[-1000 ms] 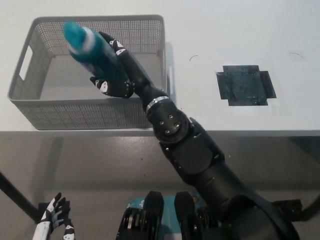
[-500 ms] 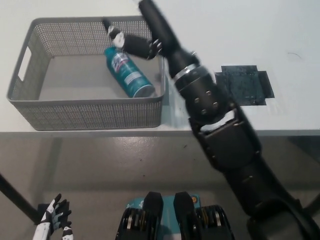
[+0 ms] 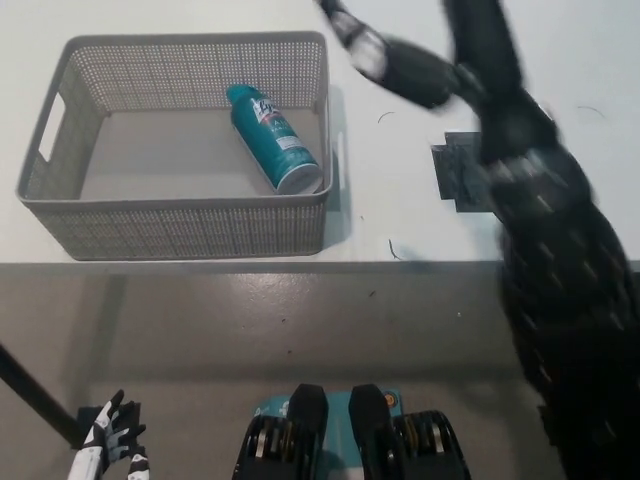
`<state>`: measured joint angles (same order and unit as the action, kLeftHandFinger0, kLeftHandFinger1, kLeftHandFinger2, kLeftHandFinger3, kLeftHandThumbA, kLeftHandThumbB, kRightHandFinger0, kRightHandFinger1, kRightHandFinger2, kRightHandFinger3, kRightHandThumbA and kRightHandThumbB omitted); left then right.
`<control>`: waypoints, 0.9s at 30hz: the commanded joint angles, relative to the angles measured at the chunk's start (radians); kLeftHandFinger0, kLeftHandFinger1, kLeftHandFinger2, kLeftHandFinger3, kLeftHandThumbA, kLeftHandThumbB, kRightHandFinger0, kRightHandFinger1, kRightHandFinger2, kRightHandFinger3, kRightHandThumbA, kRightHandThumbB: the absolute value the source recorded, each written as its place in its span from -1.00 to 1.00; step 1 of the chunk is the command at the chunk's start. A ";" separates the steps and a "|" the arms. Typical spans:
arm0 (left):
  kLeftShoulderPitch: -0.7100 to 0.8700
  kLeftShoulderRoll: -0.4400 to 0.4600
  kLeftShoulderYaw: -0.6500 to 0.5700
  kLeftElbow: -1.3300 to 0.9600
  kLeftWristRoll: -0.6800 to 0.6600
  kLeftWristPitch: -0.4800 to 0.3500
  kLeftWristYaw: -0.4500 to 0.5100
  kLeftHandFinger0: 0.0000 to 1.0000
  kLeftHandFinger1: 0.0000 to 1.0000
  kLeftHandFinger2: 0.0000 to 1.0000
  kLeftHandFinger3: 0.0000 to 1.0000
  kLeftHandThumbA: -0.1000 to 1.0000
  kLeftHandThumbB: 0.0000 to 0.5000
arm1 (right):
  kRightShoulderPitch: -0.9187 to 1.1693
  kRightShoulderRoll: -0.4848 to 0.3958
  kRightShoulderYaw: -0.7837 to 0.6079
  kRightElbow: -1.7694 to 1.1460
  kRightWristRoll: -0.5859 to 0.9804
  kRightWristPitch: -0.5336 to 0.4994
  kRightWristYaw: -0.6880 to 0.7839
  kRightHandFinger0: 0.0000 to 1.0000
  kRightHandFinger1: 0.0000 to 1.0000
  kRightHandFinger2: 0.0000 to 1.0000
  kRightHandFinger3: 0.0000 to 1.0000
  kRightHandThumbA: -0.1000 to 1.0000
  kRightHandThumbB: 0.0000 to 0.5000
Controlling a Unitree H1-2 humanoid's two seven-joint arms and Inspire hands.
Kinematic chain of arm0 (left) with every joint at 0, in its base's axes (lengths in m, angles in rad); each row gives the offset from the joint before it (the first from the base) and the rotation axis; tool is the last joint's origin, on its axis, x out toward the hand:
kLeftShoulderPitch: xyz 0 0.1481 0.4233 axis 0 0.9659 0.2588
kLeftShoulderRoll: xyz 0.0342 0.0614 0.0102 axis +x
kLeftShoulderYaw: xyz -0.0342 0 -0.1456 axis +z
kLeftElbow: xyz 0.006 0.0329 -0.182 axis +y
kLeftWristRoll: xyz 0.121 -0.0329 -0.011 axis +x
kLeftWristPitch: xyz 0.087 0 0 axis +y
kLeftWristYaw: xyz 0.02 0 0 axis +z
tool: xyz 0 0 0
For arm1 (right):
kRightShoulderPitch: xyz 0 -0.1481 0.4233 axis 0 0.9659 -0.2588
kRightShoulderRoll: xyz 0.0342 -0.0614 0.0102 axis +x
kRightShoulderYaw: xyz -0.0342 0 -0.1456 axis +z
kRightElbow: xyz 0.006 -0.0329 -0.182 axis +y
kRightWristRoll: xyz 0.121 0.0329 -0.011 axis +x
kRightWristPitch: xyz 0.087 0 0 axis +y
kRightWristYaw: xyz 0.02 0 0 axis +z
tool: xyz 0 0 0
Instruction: Use the right hand to pick up an air purifying spray and put it inside a container
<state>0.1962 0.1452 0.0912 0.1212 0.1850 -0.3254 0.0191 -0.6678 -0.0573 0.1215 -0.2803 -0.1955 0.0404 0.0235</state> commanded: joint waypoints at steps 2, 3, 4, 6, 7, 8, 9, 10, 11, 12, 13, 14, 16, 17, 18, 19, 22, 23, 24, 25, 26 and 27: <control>0.022 0.011 0.017 -0.008 -0.023 -0.052 0.024 0.61 0.67 0.97 1.00 0.04 0.00 | 0.501 -0.127 -0.111 -0.198 0.060 -0.283 -0.018 1.00 1.00 1.00 1.00 0.63 0.63; 0.019 0.011 0.019 -0.003 -0.032 -0.055 0.023 0.64 0.68 0.99 1.00 0.16 0.00 | 0.561 -0.142 -0.108 -0.156 0.050 -0.332 -0.019 1.00 1.00 1.00 1.00 0.69 0.58; 0.015 0.013 0.021 0.001 -0.039 -0.054 0.019 0.64 0.70 1.00 1.00 0.25 -0.01 | 0.619 -0.153 -0.105 -0.117 0.047 -0.365 -0.017 1.00 1.00 1.00 1.00 0.72 0.63; 0.025 0.008 0.019 -0.009 -0.052 -0.040 0.010 0.68 0.75 1.00 1.00 0.37 -0.06 | 0.717 -0.169 -0.102 -0.053 0.006 -0.406 -0.033 1.00 1.00 1.00 1.00 0.81 0.68; 0.016 0.009 0.023 -0.005 -0.058 -0.047 0.012 0.68 0.77 1.00 1.00 0.42 -0.05 | 0.753 -0.174 -0.095 0.013 0.004 -0.446 -0.038 1.00 1.00 1.00 1.00 0.79 0.69; 0.019 0.006 0.024 -0.004 -0.059 -0.052 0.015 0.68 0.77 1.00 1.00 0.44 -0.04 | 0.782 -0.182 -0.092 0.049 0.002 -0.468 -0.039 1.00 1.00 1.00 1.00 0.79 0.69; 0.019 0.002 0.024 0.002 -0.069 -0.063 0.014 0.67 0.78 1.00 1.00 0.52 0.04 | 0.817 -0.194 -0.086 0.114 0.003 -0.506 -0.049 1.00 1.00 1.00 1.00 0.77 0.63; 0.020 0.000 0.025 0.004 -0.072 -0.063 0.014 0.67 0.80 1.00 1.00 0.58 0.11 | 0.828 -0.201 -0.081 0.137 -0.001 -0.510 -0.057 1.00 1.00 1.00 1.00 0.78 0.59; 0.021 -0.001 0.027 0.006 -0.086 -0.060 0.009 0.71 0.84 1.00 1.00 0.63 0.20 | 0.843 -0.212 -0.070 0.181 -0.014 -0.510 -0.078 1.00 1.00 1.00 1.00 0.80 0.56; 0.019 0.001 0.029 0.013 -0.101 -0.062 0.002 0.73 0.87 1.00 1.00 0.67 0.28 | 0.859 -0.217 -0.062 0.230 -0.023 -0.510 -0.093 1.00 1.00 1.00 1.00 0.82 0.61; 0.012 0.003 0.031 0.023 -0.100 -0.070 0.005 0.71 0.85 1.00 1.00 0.66 0.25 | 0.870 -0.217 -0.064 0.280 -0.023 -0.510 -0.091 1.00 1.00 1.00 1.00 0.84 0.61; 0.016 -0.001 0.031 0.025 -0.093 -0.074 0.011 0.70 0.84 1.00 1.00 0.71 0.30 | 0.888 -0.225 -0.063 0.318 -0.019 -0.510 -0.097 1.00 1.00 1.00 1.00 0.82 0.54; 0.027 -0.006 0.029 0.022 -0.092 -0.076 0.013 0.70 0.83 1.00 1.00 0.77 0.41 | 0.903 -0.240 -0.049 0.410 -0.017 -0.510 -0.123 1.00 1.00 1.00 1.00 0.81 0.44; 0.030 -0.004 0.034 0.015 -0.093 -0.073 0.014 0.70 0.84 1.00 1.00 0.78 0.42 | 0.895 -0.239 -0.044 0.445 -0.013 -0.510 -0.120 1.00 1.00 1.00 1.00 0.81 0.44; 0.029 -0.001 0.039 0.017 -0.097 -0.079 0.015 0.68 0.82 1.00 1.00 0.79 0.45 | 0.876 -0.233 -0.046 0.516 0.000 -0.510 -0.099 1.00 1.00 1.00 1.00 0.81 0.51; 0.029 -0.003 0.038 0.014 -0.096 -0.078 0.015 0.67 0.82 1.00 1.00 0.83 0.47 | 0.864 -0.232 -0.050 0.547 0.005 -0.510 -0.089 1.00 1.00 1.00 1.00 0.78 0.50; 0.030 -0.003 0.036 0.013 -0.103 -0.078 0.007 0.68 0.84 1.00 1.00 0.92 0.58 | 0.817 -0.224 -0.061 0.605 0.033 -0.510 -0.073 1.00 1.00 1.00 1.00 0.80 0.49; 0.031 -0.001 0.035 0.013 -0.110 -0.077 0.002 0.70 0.88 1.00 1.00 0.95 0.60 | 0.808 -0.220 -0.065 0.614 0.050 -0.510 -0.065 1.00 1.00 1.00 1.00 0.82 0.52; 0.032 0.003 0.038 0.014 -0.117 -0.080 -0.001 0.71 0.89 1.00 1.00 0.95 0.66 | 0.798 -0.219 -0.059 0.623 0.048 -0.510 -0.066 1.00 1.00 1.00 1.00 0.85 0.52; 0.034 0.006 0.042 0.014 -0.124 -0.083 -0.001 0.72 0.90 1.00 1.00 0.96 0.70 | 0.790 -0.215 -0.055 0.627 0.049 -0.510 -0.064 1.00 1.00 1.00 1.00 0.86 0.52; 0.033 0.007 0.043 0.017 -0.127 -0.085 -0.001 0.73 0.90 1.00 1.00 0.96 0.70 | 0.789 -0.214 -0.054 0.626 0.051 -0.510 -0.063 1.00 1.00 1.00 1.00 0.86 0.52; 0.031 0.008 0.043 0.024 -0.134 -0.091 -0.003 0.75 0.92 1.00 1.00 0.95 0.70 | 0.789 -0.215 -0.053 0.631 0.056 -0.510 -0.060 1.00 1.00 1.00 1.00 0.86 0.57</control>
<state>0.2168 0.1383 0.1169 0.1447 0.1165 -0.3402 0.0182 0.1711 -0.2599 0.0694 0.3312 -0.1851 -0.3149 -0.0141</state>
